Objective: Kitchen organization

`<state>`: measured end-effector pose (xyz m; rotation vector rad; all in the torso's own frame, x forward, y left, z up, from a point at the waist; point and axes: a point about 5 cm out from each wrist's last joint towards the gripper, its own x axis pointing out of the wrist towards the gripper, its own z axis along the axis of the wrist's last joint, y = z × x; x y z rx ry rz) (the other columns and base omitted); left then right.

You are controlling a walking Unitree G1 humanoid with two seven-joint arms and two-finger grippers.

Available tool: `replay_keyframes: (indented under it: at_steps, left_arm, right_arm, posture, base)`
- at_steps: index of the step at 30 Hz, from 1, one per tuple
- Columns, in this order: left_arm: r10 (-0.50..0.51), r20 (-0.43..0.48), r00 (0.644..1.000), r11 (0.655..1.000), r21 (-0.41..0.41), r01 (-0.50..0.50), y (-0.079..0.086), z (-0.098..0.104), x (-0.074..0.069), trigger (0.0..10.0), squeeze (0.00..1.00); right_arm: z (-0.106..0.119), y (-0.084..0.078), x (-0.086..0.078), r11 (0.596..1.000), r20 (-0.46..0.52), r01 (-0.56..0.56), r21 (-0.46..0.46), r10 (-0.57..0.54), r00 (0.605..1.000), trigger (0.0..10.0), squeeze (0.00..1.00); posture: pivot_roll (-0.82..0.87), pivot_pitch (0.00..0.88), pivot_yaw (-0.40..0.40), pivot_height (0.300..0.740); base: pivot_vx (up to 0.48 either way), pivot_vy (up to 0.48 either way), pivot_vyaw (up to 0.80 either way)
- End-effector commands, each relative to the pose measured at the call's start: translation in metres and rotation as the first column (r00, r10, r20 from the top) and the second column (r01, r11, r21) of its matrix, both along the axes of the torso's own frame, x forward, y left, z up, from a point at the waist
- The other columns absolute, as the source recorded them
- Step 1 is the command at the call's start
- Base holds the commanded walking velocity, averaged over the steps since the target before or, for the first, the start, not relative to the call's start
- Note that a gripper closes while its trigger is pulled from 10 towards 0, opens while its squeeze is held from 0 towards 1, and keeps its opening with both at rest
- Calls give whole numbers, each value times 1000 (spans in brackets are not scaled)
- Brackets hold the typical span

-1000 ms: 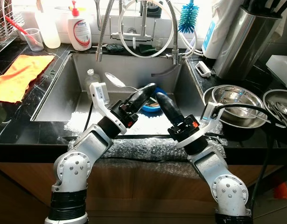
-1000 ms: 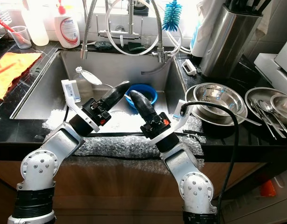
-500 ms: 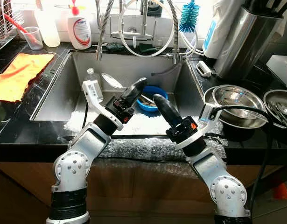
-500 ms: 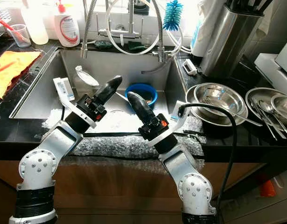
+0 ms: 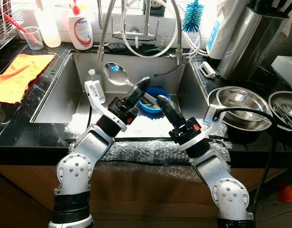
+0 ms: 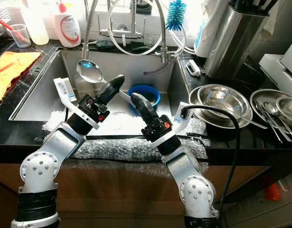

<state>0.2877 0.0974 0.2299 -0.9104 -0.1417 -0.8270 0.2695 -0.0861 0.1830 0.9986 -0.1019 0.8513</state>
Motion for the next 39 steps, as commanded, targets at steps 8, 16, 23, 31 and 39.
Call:
replay_keyframes:
  at_steps: [8, 16, 23, 31, 39]
  left_arm:
    - [121, 18, 993, 992, -49, -120, 15, 14, 10, 0, 0]
    - [317, 4, 948, 938, -149, -313, 43, 29, 23, 0, 0]
    - [569, 99, 816, 818, 39, -575, 67, 34, 36, 10000, 0]
    - [601, 356, 716, 631, 339, -698, 55, 16, 44, 10000, 0]
    - [594, 462, 659, 474, 461, -750, 49, 1, 57, 10000, 0]
  right_arm:
    - [2, -5, 7, 997, 1, 70, -15, -70, 998, 10000, 1000]
    - [0, -6, 9, 995, 1, 90, -45, -90, 996, 10000, 0]
    - [4, -20, 25, 797, 158, 460, -391, -435, 887, 10000, 0]
    - [26, -31, 22, 504, 491, 716, -483, -521, 698, 10000, 0]
    - [10, -40, 14, 372, 526, 767, -522, -568, 633, 10000, 0]
  posture:
    - [-4, 49, -84, 740]
    - [-4, 49, -85, 740]
    - [-8, 47, -83, 740]
    - [-21, 42, -78, 740]
    - [-31, 39, -70, 740]
  base:
    - [0, 0, 0]
    - [0, 0, 0]
    - [0, 0, 0]
    - [0, 0, 0]
    - [0, 0, 0]
